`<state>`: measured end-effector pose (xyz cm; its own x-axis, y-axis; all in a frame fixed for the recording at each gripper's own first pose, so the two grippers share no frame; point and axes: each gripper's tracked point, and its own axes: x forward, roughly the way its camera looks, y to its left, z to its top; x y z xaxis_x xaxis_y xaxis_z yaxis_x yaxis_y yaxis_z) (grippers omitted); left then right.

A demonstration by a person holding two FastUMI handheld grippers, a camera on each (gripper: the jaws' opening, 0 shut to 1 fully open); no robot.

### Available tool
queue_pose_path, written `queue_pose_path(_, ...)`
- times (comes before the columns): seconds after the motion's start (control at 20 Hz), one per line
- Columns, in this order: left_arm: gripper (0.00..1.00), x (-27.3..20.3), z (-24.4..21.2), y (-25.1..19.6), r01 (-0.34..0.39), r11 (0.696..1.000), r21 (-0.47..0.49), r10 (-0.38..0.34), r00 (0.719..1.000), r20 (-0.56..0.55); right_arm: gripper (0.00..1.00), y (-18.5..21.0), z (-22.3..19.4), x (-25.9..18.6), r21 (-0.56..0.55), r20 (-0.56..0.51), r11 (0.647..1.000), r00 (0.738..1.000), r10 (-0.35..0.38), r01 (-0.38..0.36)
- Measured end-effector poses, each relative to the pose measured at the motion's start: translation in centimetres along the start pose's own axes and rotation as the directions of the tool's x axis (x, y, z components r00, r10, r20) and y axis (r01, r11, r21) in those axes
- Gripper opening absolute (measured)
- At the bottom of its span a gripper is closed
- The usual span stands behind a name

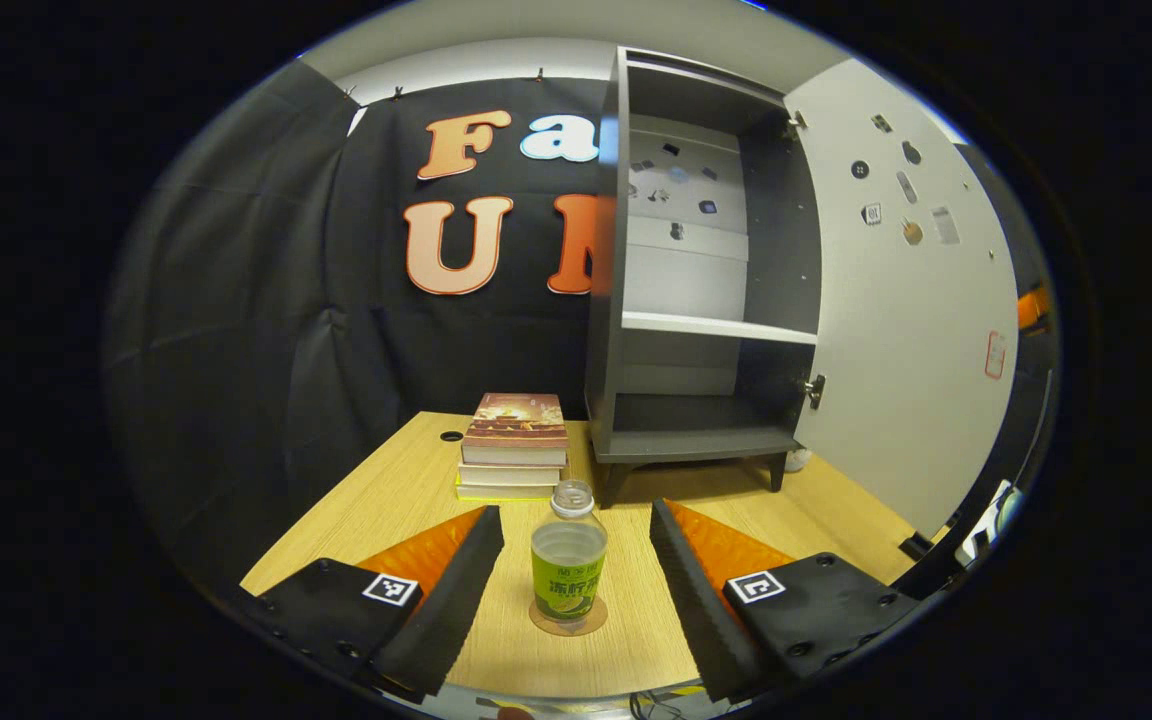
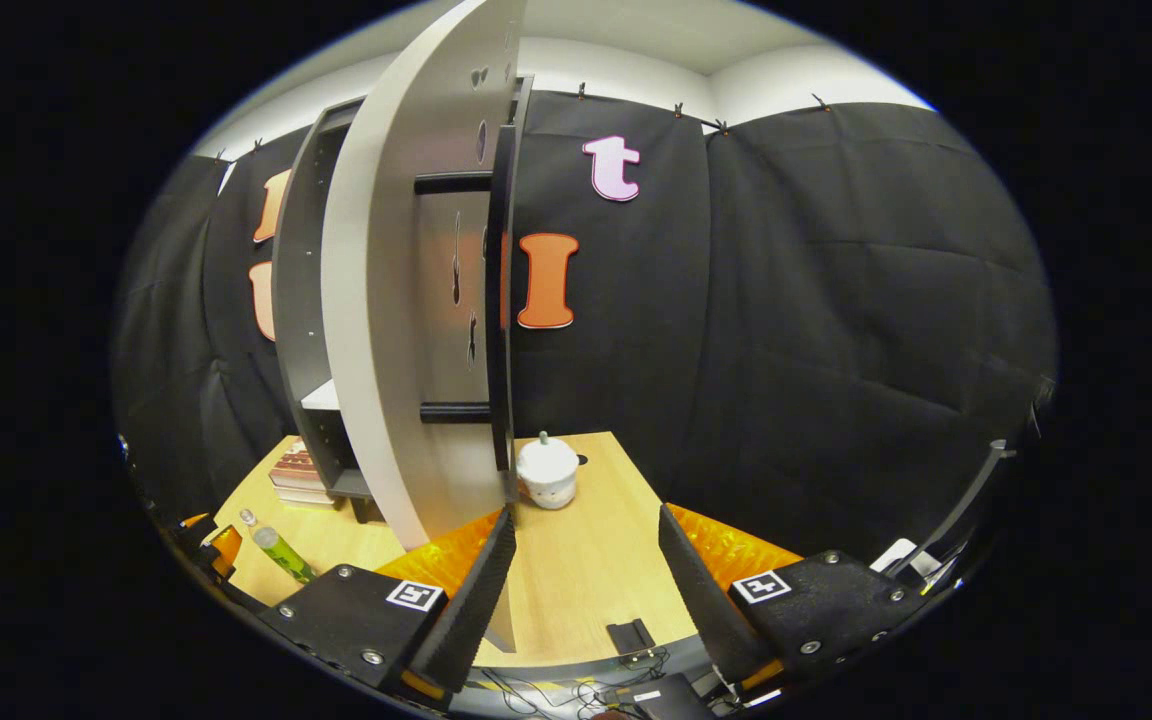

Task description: Open the cabinet door with the right hand, grasp the bottle in the cabinet with the left hand and place it on the coaster, then close the cabinet door with the right hand.

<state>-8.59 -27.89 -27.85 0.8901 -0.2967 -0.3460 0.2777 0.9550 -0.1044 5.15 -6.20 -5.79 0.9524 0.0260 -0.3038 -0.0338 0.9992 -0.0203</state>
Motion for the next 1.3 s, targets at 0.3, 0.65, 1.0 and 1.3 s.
queue_pose_path(0.3,0.97,-1.5,10.4,4.2,-0.032,0.999,-0.036,0.036,0.995,0.097,0.90,2.9,0.1,0.2,-0.021,0.008,0.996,0.996,0.090,-0.090)
queue_pose_path(0.65,0.99,-2.1,17.1,9.6,-0.026,0.999,-0.044,0.031,0.990,0.135,0.90,6.8,0.2,0.4,0.018,0.017,0.982,0.982,0.190,-0.190)
queue_pose_path(1.0,0.94,-3.3,22.8,15.2,-0.042,0.999,-0.030,0.047,0.978,0.204,0.90,9.6,0.2,0.9,0.018,0.020,0.969,0.969,0.245,-0.246)
queue_pose_path(1.3,0.96,-5.0,26.6,19.3,-0.093,0.996,0.003,0.089,0.958,0.271,0.91,12.5,0.8,2.3,-0.006,0.048,0.948,0.947,0.317,-0.317)
